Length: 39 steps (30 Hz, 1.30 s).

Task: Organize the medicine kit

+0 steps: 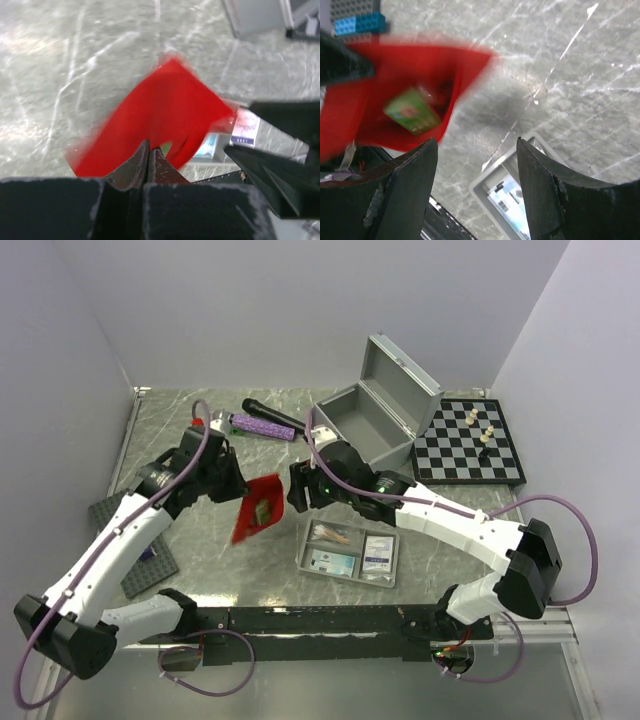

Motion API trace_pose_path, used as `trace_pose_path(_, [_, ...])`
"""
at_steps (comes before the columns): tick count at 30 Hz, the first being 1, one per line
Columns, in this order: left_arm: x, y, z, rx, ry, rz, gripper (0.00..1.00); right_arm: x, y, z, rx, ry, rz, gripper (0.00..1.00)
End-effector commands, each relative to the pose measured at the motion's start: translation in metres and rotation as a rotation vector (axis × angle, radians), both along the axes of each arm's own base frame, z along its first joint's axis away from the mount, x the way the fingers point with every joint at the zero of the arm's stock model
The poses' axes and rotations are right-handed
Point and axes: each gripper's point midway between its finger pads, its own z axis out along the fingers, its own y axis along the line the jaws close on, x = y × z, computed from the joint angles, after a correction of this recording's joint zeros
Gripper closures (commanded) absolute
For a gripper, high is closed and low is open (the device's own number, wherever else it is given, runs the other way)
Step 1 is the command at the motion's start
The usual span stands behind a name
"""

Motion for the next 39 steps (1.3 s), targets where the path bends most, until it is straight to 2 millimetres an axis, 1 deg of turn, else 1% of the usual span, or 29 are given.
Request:
trace_pose_path(1, [0.005,-0.019,-0.007,-0.030,0.054,-0.024,0.99,-0.004,-0.001,0.016,0.045,-0.043,0.031,0.30])
trace_pose_path(3, [0.000,-0.006,-0.018,-0.028,0.048,0.019,0.99,-0.010,0.001,0.022,0.085,-0.104,0.074,0.31])
trace_pose_path(4, [0.002,-0.011,-0.015,-0.084,0.027,0.017,0.99,-0.018,0.006,0.023,0.118,-0.110,0.118,0.32])
trace_pose_path(6, [0.007,-0.025,-0.001,-0.184,-0.005,0.002,0.99,-0.022,0.012,0.025,0.142,-0.106,0.140,0.37])
trace_pose_path(7, [0.007,-0.030,0.000,-0.192,0.012,-0.006,0.99,-0.024,0.015,0.026,0.141,-0.102,0.148,0.39])
trace_pose_path(8, [0.007,-0.032,-0.006,-0.176,0.045,-0.009,0.99,-0.027,0.018,0.027,0.138,-0.103,0.157,0.40])
trace_pose_path(11, [0.010,-0.033,-0.012,-0.143,0.068,-0.006,0.99,-0.031,0.023,0.031,0.120,-0.143,0.173,0.42])
trace_pose_path(13, [0.009,-0.036,-0.012,-0.166,0.065,-0.013,0.99,-0.032,0.025,0.030,0.109,-0.144,0.191,0.43])
trace_pose_path(16, [0.006,-0.041,-0.009,-0.205,0.063,-0.024,0.99,-0.032,0.032,0.022,0.084,-0.124,0.200,0.46])
trace_pose_path(19, [0.005,-0.046,-0.001,-0.248,0.051,-0.030,0.99,-0.033,0.040,0.017,0.099,-0.112,0.206,0.51])
trace_pose_path(20, [0.005,-0.048,0.003,-0.261,0.044,-0.031,0.99,-0.032,0.043,0.016,0.095,-0.111,0.202,0.52])
trace_pose_path(21, [0.004,-0.049,0.006,-0.273,0.040,-0.032,0.99,-0.030,0.044,0.013,0.081,-0.110,0.190,0.49])
trace_pose_path(23, [0.004,-0.051,0.011,-0.293,0.034,-0.036,0.99,-0.024,0.046,0.006,0.056,-0.109,0.166,0.40])
trace_pose_path(25, [0.003,-0.053,0.016,-0.306,0.027,-0.044,0.99,-0.021,0.048,0.003,0.052,-0.111,0.161,0.34])
trace_pose_path(28, [0.002,-0.055,0.020,-0.316,0.024,-0.052,0.99,-0.022,0.049,0.000,0.048,-0.114,0.175,0.30])
trace_pose_path(34, [-0.002,-0.059,0.024,-0.334,0.022,-0.076,0.99,-0.021,0.053,-0.008,0.022,-0.126,0.204,0.29])
trace_pose_path(35, [-0.003,-0.059,0.026,-0.338,0.019,-0.079,0.99,-0.024,0.055,-0.010,0.023,-0.115,0.225,0.30])
trace_pose_path(39, [-0.005,-0.061,0.029,-0.355,0.020,-0.090,0.99,-0.027,0.060,-0.013,0.039,-0.109,0.254,0.35])
